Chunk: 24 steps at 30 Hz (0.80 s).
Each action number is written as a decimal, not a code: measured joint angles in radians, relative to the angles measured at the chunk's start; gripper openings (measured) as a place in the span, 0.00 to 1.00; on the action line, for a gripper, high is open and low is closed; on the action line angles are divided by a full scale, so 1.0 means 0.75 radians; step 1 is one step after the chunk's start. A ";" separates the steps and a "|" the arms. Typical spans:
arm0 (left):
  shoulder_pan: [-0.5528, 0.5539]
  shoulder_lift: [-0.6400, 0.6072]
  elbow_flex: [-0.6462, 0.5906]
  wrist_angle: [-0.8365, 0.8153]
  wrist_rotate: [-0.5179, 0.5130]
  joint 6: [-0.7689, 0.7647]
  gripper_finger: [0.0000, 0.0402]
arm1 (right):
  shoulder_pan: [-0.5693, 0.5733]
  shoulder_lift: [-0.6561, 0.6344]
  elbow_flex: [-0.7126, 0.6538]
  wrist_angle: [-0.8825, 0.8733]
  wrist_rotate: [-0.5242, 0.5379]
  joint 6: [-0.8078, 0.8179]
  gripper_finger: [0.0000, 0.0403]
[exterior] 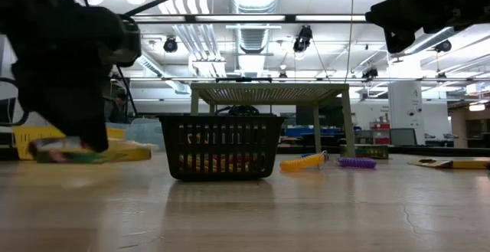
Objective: Pick & Place Office Desk Supplies
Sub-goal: Put the small crayon box into the transparent bin
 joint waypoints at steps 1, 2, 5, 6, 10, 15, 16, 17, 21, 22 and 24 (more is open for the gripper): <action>0.015 -0.015 0.000 -0.023 0.000 0.000 0.33 | 0.000 0.000 0.000 0.000 0.000 0.000 0.17; 0.031 -0.032 0.000 -0.045 0.000 0.000 0.33 | 0.000 0.000 0.000 0.000 0.000 0.000 0.17; 0.074 -0.084 0.001 -0.103 0.000 0.001 0.33 | 0.000 0.000 0.000 0.000 0.000 0.000 0.17; 0.090 -0.100 0.002 -0.119 0.000 0.004 0.33 | 0.000 0.000 0.000 0.000 0.000 0.000 0.17; 0.156 -0.189 0.003 -0.189 0.000 0.016 0.33 | 0.000 0.000 0.000 0.000 0.000 0.000 0.17; 0.263 -0.332 0.004 -0.276 -0.044 -0.073 0.33 | 0.000 0.000 0.000 0.000 0.000 0.000 0.17; 0.283 -0.360 0.004 -0.287 -0.062 -0.086 0.33 | 0.000 0.000 0.000 0.000 0.000 0.000 0.17; 0.304 -0.385 0.004 -0.298 -0.077 -0.083 0.33 | 0.000 0.000 0.000 0.000 0.000 0.000 0.17; 0.367 -0.456 0.004 -0.296 -0.086 -0.039 0.33 | 0.000 0.000 0.000 0.000 0.000 0.000 0.17; 0.380 -0.469 0.004 -0.297 -0.086 -0.039 0.33 | 0.000 0.000 0.000 0.000 0.000 0.000 0.17; 0.402 -0.487 0.004 -0.300 -0.100 -0.044 0.33 | 0.000 0.000 0.000 0.000 0.000 0.000 0.17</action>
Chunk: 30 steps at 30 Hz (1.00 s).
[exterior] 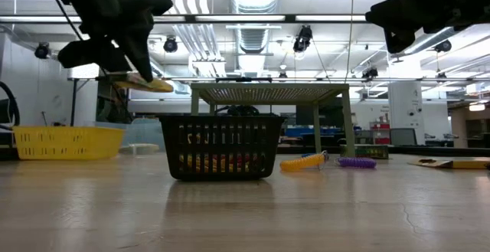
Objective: Pick & Place Office Desk Supplies
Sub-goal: Put the small crayon box into the transparent bin
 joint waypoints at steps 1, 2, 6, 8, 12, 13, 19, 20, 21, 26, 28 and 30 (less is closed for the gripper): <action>0.009 -0.005 0.000 -0.006 -0.006 -0.014 0.33 | -0.001 0.000 0.000 0.000 0.000 0.000 0.17; 0.016 -0.008 0.000 -0.020 -0.005 -0.038 0.33 | 0.000 0.000 0.000 0.000 0.000 0.000 0.17; 0.022 -0.009 0.000 -0.096 -0.005 -0.159 0.33 | 0.000 0.000 0.000 0.000 0.000 0.000 0.17; 0.022 -0.009 0.000 -0.137 -0.005 -0.203 0.33 | 0.000 0.000 0.000 0.000 0.000 0.000 0.17; 0.012 -0.009 0.000 -0.193 0.007 -0.211 0.33 | 0.000 0.000 0.000 0.000 0.000 0.000 0.17; 0.011 -0.009 0.000 -0.200 0.010 -0.211 0.33 | 0.000 0.000 0.000 0.000 0.000 0.000 0.17; 0.043 -0.009 0.003 -0.229 -0.031 -0.205 0.33 | 0.000 0.000 0.000 0.000 0.000 0.000 0.17; 0.059 -0.010 0.004 -0.245 -0.036 -0.200 0.33 | 0.000 0.000 0.000 0.000 0.000 0.000 0.17; 0.081 -0.010 0.003 -0.265 -0.039 -0.200 0.33 | 0.000 0.000 0.000 0.000 0.000 0.000 0.17; 0.239 -0.011 0.004 -0.366 -0.040 -0.191 0.33 | 0.000 0.000 0.000 0.000 0.000 0.000 0.17; 0.334 -0.013 0.004 -0.368 -0.040 -0.132 0.33 | 0.000 0.000 0.000 0.000 0.000 0.000 0.17; 0.448 -0.016 0.004 -0.367 -0.040 -0.034 0.33 | -0.001 0.000 0.000 0.000 0.000 0.000 0.17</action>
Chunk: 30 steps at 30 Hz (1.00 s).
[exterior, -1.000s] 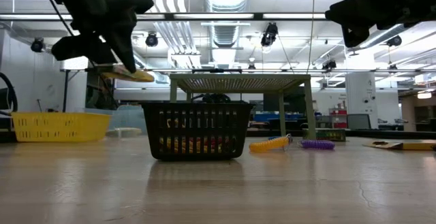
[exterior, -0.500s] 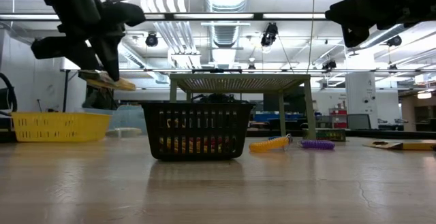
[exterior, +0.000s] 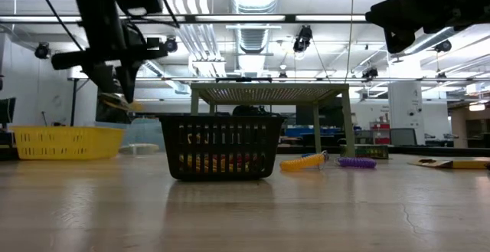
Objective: Pick & Place Office Desk Supplies
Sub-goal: Put the small crayon box into the transparent bin
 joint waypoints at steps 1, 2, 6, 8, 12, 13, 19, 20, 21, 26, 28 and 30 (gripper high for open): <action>0.058 -0.001 0.000 0.001 0.000 0.052 0.33 | 0.000 0.000 0.000 0.000 0.000 0.000 0.17; 0.119 -0.002 0.000 0.003 -0.001 0.108 0.33 | 0.001 0.000 0.000 -0.001 0.000 0.000 0.17; 0.338 -0.002 0.000 0.005 -0.001 0.288 0.33 | 0.000 0.000 0.000 0.000 0.000 0.000 0.17; 0.445 -0.002 0.002 0.025 0.000 0.362 0.33 | 0.000 0.000 0.000 -0.001 0.000 0.000 0.17; 0.630 -0.002 0.006 0.167 0.029 0.621 0.33 | 0.000 0.000 0.000 0.000 0.000 0.000 0.17; 0.668 -0.002 0.006 0.209 0.043 0.690 0.33 | 0.000 0.000 0.000 0.000 0.000 0.000 0.17; 0.826 -0.002 0.006 0.374 0.069 0.873 0.33 | 0.000 0.000 0.000 0.000 0.000 0.000 0.17; 0.837 -0.002 0.006 0.376 0.087 0.873 0.33 | 0.000 0.000 0.000 -0.001 0.000 0.000 0.17; 0.847 -0.002 0.006 0.375 0.104 0.874 0.33 | 0.000 0.000 0.000 -0.001 0.000 0.000 0.17; 0.854 -0.002 -0.001 0.371 0.116 0.880 0.33 | 0.000 0.000 0.000 0.000 0.000 0.000 0.17; 0.854 -0.002 -0.001 0.374 0.117 0.882 0.33 | 0.000 0.000 0.000 0.000 0.000 0.000 0.17; 0.854 -0.002 -0.001 0.378 0.112 0.882 0.33 | 0.000 0.000 0.000 -0.001 0.000 0.000 0.17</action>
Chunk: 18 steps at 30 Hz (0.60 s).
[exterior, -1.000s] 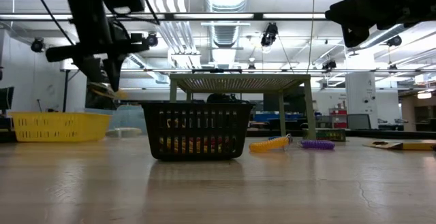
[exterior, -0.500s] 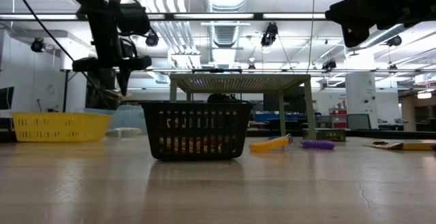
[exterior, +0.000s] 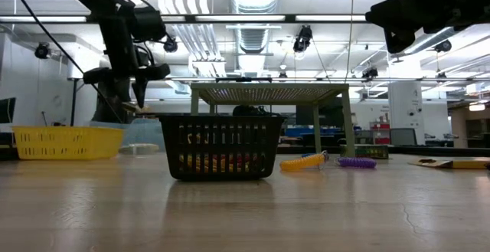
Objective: Pick & Place Office Desk Supplies
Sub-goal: Put the small crayon box into the transparent bin
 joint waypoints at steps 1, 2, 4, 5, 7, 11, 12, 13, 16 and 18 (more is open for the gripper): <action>0.001 0.000 0.000 0.001 -0.002 0.000 0.33 | 0.000 0.000 0.001 0.001 0.000 0.000 0.17; 0.001 0.003 0.000 0.002 -0.002 0.000 0.33 | 0.000 0.000 0.000 0.000 0.000 0.000 0.17; 0.001 0.016 -0.002 0.001 0.006 0.001 0.33 | 0.000 0.000 0.000 0.000 0.000 0.000 0.17; 0.001 0.028 -0.003 -0.002 0.011 0.003 0.33 | 0.000 0.000 0.000 0.000 0.000 0.000 0.17; 0.001 0.058 -0.003 0.000 0.020 0.005 0.33 | 0.000 0.000 0.000 0.000 0.000 0.000 0.17; 0.001 0.130 -0.003 0.004 0.031 0.004 0.33 | 0.000 0.000 0.000 0.001 0.000 0.000 0.17; 0.001 0.149 -0.004 0.004 0.038 0.004 0.33 | 0.000 0.000 0.000 0.000 0.000 0.000 0.17; 0.001 0.168 -0.004 0.005 0.042 0.004 0.33 | 0.000 0.000 0.000 0.000 0.000 0.000 0.17; 0.001 0.218 -0.004 0.020 0.049 0.000 0.33 | 0.000 0.000 0.000 0.000 0.000 0.000 0.17; 0.003 0.254 -0.004 0.021 0.054 0.000 0.33 | 0.000 0.000 0.001 0.000 0.000 0.000 0.17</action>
